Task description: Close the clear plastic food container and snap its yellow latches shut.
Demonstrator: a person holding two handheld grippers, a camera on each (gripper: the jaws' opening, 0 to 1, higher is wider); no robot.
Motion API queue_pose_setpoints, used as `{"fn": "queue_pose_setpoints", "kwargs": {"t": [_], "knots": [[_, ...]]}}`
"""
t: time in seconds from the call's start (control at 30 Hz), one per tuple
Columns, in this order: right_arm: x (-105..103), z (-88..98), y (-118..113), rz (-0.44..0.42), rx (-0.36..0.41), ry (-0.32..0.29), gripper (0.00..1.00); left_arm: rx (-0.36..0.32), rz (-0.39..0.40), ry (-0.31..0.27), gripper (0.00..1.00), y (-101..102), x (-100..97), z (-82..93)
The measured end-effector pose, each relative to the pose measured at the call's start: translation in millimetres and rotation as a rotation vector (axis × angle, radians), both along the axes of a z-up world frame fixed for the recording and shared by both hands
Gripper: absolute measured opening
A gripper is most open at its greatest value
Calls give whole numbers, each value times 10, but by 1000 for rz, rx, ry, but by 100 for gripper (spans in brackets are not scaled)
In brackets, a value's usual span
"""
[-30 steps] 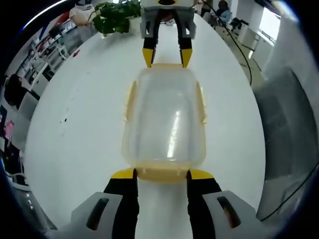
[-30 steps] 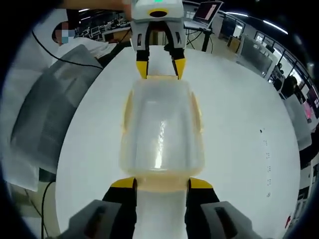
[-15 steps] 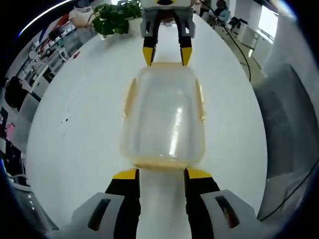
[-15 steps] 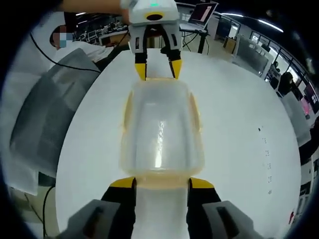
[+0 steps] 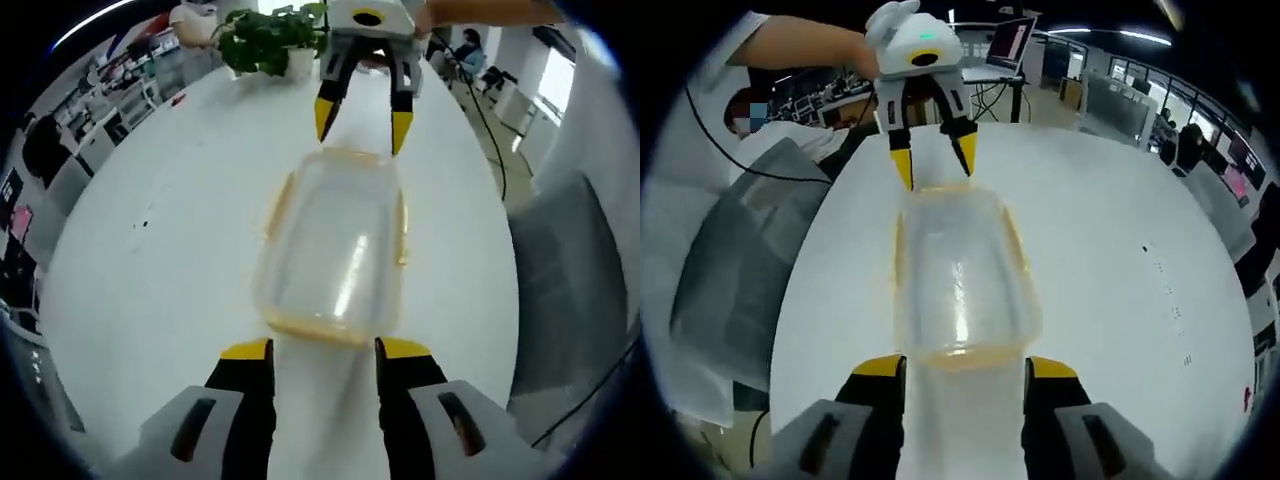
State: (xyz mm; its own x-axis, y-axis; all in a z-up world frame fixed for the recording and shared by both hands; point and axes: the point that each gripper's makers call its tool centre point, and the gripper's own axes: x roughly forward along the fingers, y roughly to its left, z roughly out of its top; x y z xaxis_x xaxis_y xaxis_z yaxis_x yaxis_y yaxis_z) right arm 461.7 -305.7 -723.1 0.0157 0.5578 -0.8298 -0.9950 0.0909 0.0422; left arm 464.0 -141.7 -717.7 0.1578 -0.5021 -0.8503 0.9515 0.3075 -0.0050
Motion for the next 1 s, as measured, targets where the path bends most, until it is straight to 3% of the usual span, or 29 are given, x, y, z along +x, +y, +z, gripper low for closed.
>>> {"fn": "queue_pose_setpoints", "kwargs": {"t": [0.13,0.23,0.37,0.5,0.57,0.7,0.83,0.9,1.0], "knots": [[91,31,21,-118,19,-11,45,20,69,-40,40,-15,70,25],[111,65,76,-213,59,15,46,-10,202,-2,40,-23,108,23],[158,52,86,-324,68,31,44,3,278,16,41,-14,91,-29],[167,18,87,-445,72,73,44,-61,401,59,43,-78,80,-33],[204,-9,46,-532,64,74,43,-59,407,46,45,-84,79,-52],[178,-18,85,-607,94,103,44,-103,545,94,46,-102,63,-61],[118,-66,133,-658,118,158,42,-120,600,131,45,-101,29,-92],[110,-81,152,-745,156,229,43,-130,613,142,45,-109,19,-114],[87,-119,145,-759,153,245,41,-133,645,161,44,-103,2,-130]]}}
